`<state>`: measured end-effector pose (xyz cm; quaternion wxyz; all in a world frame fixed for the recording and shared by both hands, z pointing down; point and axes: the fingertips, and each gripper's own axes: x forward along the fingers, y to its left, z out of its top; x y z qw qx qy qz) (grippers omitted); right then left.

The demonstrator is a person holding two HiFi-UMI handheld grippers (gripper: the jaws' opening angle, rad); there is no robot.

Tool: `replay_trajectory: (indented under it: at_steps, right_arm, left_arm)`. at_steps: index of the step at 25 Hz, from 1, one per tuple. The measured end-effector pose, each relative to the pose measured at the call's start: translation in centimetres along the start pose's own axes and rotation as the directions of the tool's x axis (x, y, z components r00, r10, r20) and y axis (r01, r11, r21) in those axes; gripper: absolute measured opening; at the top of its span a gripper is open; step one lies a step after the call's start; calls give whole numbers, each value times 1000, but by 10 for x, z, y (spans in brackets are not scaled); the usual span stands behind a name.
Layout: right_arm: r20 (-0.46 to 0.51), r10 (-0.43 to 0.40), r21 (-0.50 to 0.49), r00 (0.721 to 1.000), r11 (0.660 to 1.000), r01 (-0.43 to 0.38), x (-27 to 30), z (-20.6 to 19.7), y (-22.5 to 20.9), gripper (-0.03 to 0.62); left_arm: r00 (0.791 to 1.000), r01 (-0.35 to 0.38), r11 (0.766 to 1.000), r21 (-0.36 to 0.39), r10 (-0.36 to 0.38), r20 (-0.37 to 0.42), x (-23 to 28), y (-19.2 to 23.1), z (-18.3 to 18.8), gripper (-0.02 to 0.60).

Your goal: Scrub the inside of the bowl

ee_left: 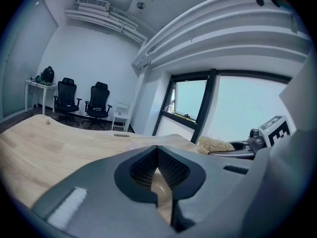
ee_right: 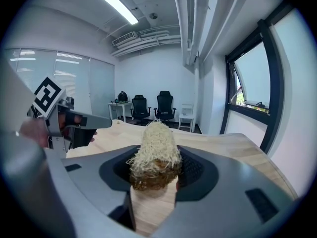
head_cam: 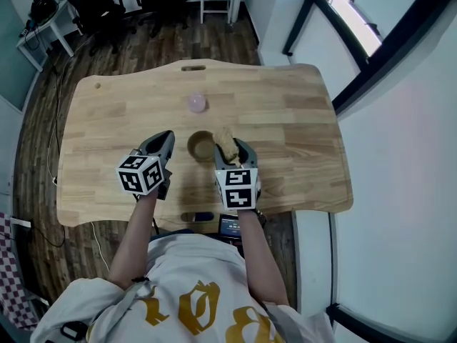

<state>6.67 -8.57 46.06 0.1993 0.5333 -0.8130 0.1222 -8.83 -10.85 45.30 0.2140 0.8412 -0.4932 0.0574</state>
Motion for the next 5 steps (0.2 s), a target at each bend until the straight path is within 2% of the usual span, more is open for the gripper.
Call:
replay_trajectory:
  at_steps: [5]
  right_arm:
    - [-7, -4, -5, 1000, 1000, 4, 4, -3, -4, 196]
  left_arm:
    - [1000, 7, 1000, -9, -7, -3, 3, 0, -2, 3]
